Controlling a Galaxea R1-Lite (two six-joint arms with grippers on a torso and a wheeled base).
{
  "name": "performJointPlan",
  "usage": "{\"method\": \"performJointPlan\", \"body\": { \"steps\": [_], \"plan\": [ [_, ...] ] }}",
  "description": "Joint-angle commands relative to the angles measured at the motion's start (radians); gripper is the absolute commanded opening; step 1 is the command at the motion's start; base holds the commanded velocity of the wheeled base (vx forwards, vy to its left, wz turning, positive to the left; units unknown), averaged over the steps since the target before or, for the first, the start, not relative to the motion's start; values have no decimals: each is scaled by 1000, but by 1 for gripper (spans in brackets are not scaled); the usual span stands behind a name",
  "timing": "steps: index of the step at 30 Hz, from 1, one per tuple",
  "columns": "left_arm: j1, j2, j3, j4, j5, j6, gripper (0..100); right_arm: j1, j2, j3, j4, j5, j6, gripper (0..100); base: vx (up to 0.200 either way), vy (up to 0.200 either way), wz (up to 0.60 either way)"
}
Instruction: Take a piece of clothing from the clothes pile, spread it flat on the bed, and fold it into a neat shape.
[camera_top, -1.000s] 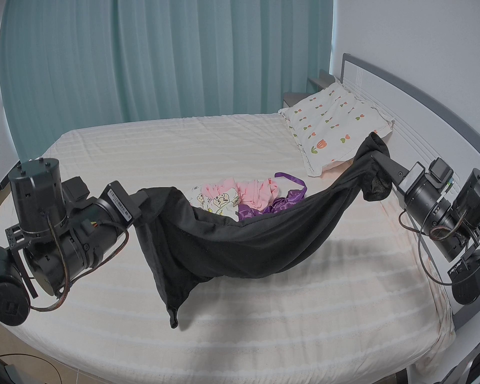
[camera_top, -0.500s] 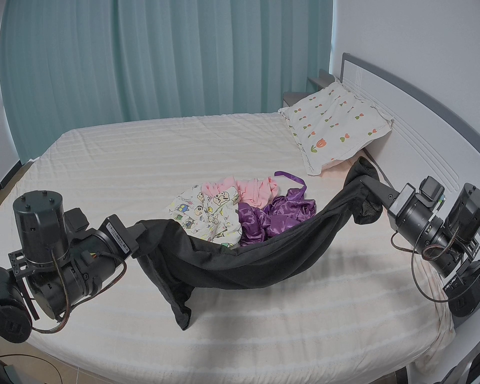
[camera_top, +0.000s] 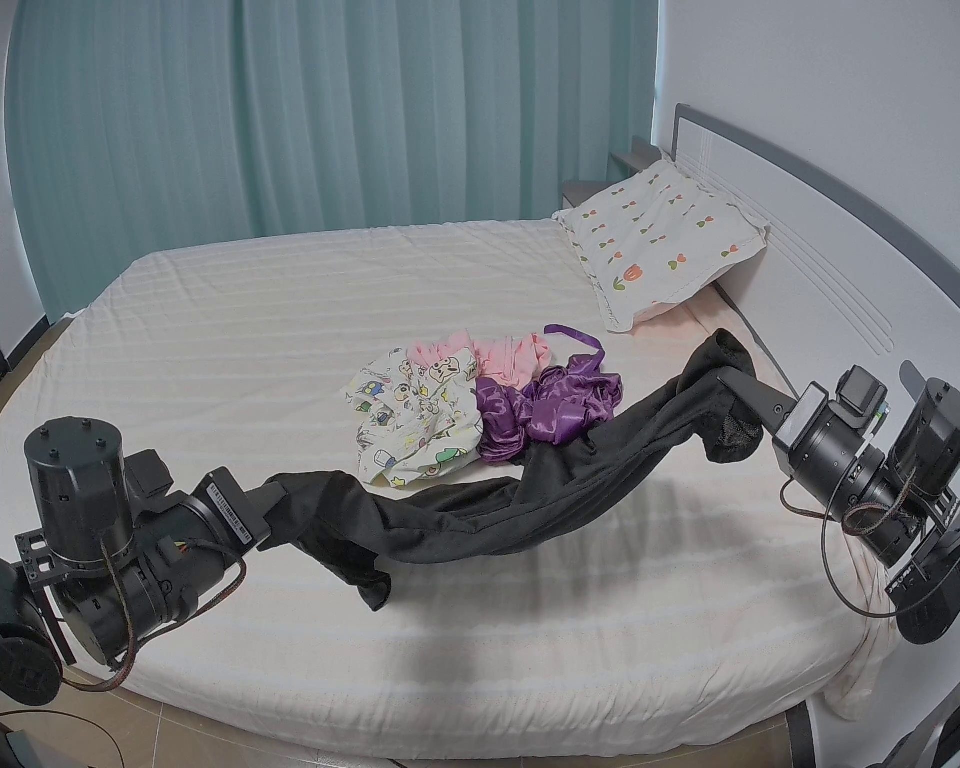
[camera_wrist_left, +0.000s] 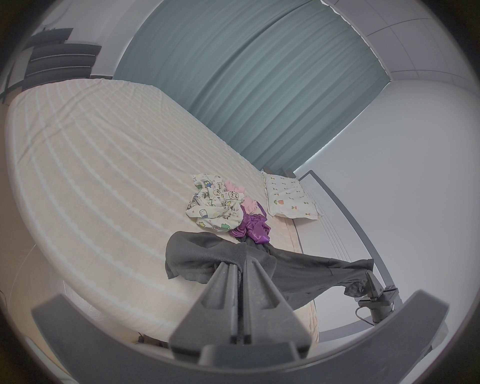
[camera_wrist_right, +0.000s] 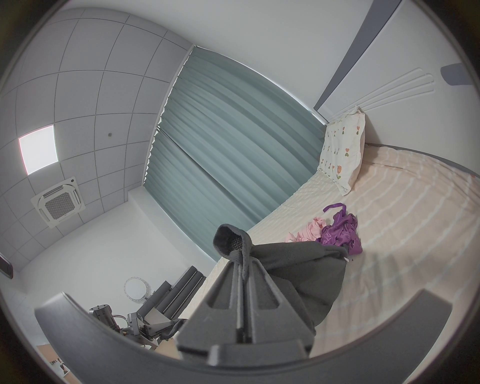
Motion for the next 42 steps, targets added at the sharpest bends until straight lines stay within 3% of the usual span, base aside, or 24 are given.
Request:
{"method": "performJointPlan", "body": {
  "steps": [1, 5, 30, 42],
  "plan": [
    [0, 1, -3, 1, 1, 0, 0, 1, 6, 1, 1, 0, 0, 0, 0, 0, 0],
    [7, -2, 0, 1, -8, -1, 0, 1, 6, 1, 3, 0, 0, 0, 0, 0, 0],
    [73, -53, -67, 7, -17, 14, 0, 17, -7, -22, -34, -1, -14, 0, 0, 200, 0],
    [87, -87, -75, 8, -16, 14, 0, 27, -7, -74, -32, 0, -89, 0, 0, 200, 0]
  ]
}}
